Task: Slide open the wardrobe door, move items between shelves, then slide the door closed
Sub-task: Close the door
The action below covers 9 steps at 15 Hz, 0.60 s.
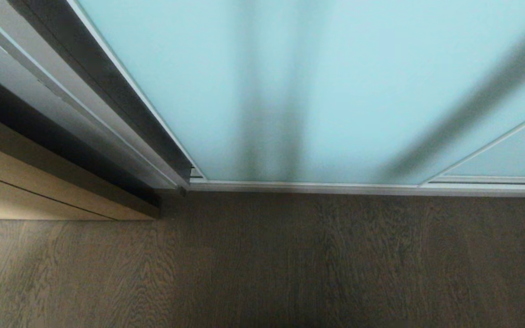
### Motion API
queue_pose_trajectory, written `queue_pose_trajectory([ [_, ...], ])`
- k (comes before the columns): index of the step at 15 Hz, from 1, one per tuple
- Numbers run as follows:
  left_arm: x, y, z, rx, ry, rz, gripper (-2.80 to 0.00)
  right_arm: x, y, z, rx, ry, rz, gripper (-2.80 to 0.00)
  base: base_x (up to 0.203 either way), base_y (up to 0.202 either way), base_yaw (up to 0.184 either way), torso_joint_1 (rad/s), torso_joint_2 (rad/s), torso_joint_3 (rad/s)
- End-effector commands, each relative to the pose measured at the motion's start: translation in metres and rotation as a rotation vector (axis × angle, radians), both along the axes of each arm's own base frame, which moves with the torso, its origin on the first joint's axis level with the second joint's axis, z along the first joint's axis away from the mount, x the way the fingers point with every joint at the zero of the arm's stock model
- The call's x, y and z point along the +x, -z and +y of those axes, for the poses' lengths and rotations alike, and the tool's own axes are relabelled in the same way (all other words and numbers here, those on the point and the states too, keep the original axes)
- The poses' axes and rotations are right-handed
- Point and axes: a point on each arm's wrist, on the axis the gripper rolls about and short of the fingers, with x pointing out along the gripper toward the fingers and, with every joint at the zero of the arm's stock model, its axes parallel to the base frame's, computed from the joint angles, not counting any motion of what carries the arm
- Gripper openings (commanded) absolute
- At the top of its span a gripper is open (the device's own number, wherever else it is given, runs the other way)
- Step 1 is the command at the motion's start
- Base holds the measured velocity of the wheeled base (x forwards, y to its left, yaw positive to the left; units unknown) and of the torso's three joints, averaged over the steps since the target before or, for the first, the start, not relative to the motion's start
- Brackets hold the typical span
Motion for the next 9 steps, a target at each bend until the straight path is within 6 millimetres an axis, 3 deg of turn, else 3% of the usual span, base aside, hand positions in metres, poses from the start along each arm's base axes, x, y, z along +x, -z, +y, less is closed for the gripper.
queue_pose_trajectory([
  [1,0.0,0.0,0.0,0.001,0.0,0.003,-2.8,-0.017,-0.009,0.0,-0.019,0.034,-0.03,-2.8,0.0,0.0,0.0,0.0,0.0,0.0],
  [5,0.0,0.0,0.0,0.001,0.0,0.003,-2.8,-0.052,-0.024,-0.009,-0.063,0.153,-0.074,-2.8,0.0,0.0,0.0,0.0,0.0,0.0],
  [9,0.0,0.0,0.0,0.001,0.0,0.003,-2.8,-0.055,-0.025,-0.005,-0.075,0.156,-0.078,-2.8,0.0,0.0,0.0,0.0,0.0,0.0],
])
